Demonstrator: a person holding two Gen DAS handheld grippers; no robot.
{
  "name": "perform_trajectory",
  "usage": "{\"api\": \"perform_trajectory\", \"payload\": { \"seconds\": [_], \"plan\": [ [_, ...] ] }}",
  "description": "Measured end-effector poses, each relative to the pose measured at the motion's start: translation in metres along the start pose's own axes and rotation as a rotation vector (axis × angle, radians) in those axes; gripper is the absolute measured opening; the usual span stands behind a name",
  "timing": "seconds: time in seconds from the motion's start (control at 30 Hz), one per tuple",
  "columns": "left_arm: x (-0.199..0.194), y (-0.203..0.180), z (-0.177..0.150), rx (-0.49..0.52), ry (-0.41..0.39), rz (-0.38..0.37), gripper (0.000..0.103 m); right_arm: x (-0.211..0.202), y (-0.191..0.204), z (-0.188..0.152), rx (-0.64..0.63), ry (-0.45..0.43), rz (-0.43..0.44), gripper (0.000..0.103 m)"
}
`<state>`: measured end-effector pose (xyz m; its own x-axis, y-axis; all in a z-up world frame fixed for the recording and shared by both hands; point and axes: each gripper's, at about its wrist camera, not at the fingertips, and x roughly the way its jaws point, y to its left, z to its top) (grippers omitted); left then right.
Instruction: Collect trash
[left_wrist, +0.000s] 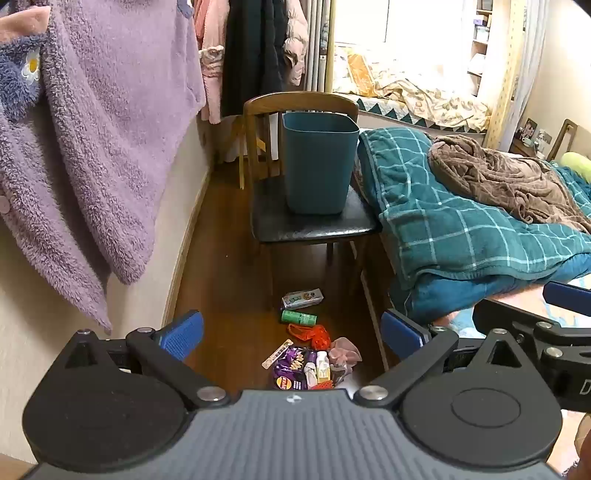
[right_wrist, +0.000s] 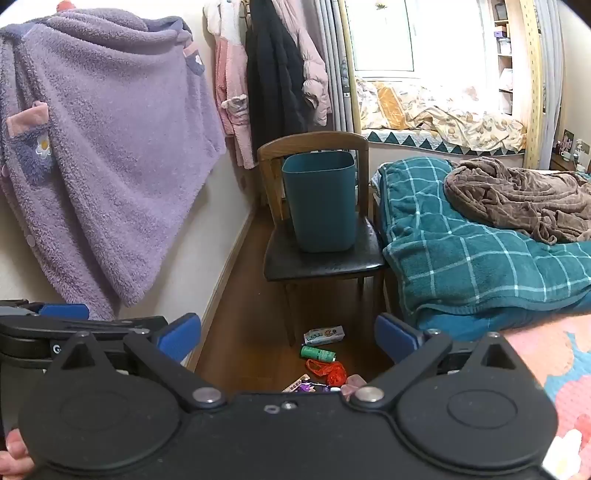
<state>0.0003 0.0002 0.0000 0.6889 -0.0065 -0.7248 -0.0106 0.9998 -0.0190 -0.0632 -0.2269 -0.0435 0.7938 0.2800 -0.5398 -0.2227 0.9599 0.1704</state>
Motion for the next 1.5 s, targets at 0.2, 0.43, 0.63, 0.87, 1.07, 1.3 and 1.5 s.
{"api": "perform_trajectory", "payload": {
  "seconds": [0.2, 0.43, 0.63, 0.87, 1.07, 1.3, 1.5],
  "plan": [
    [-0.001, 0.0, 0.0, -0.003, -0.012, -0.004, 0.103, -0.001, 0.002, 0.0, -0.008, -0.001, -0.006, 0.101],
    [-0.006, -0.002, 0.005, 0.0, -0.024, -0.012, 0.103, -0.001, 0.001, -0.002, -0.009, -0.005, -0.01, 0.101],
    [-0.006, 0.002, 0.006, -0.003, -0.031, -0.013, 0.103, -0.002, 0.005, 0.0, -0.018, -0.006, -0.01, 0.101],
    [-0.004, 0.005, 0.005, -0.007, -0.021, -0.022, 0.103, -0.002, 0.006, 0.0, -0.019, -0.005, -0.013, 0.101],
    [-0.004, 0.007, 0.006, -0.007, -0.019, -0.019, 0.103, -0.004, 0.006, 0.001, -0.021, -0.008, -0.015, 0.101],
    [-0.003, 0.008, 0.006, -0.011, -0.016, -0.01, 0.103, -0.005, 0.006, 0.001, -0.021, -0.008, -0.016, 0.101],
    [-0.004, 0.006, 0.005, -0.009, -0.019, -0.005, 0.103, -0.005, 0.006, 0.001, -0.021, -0.008, -0.017, 0.101]
  ]
}}
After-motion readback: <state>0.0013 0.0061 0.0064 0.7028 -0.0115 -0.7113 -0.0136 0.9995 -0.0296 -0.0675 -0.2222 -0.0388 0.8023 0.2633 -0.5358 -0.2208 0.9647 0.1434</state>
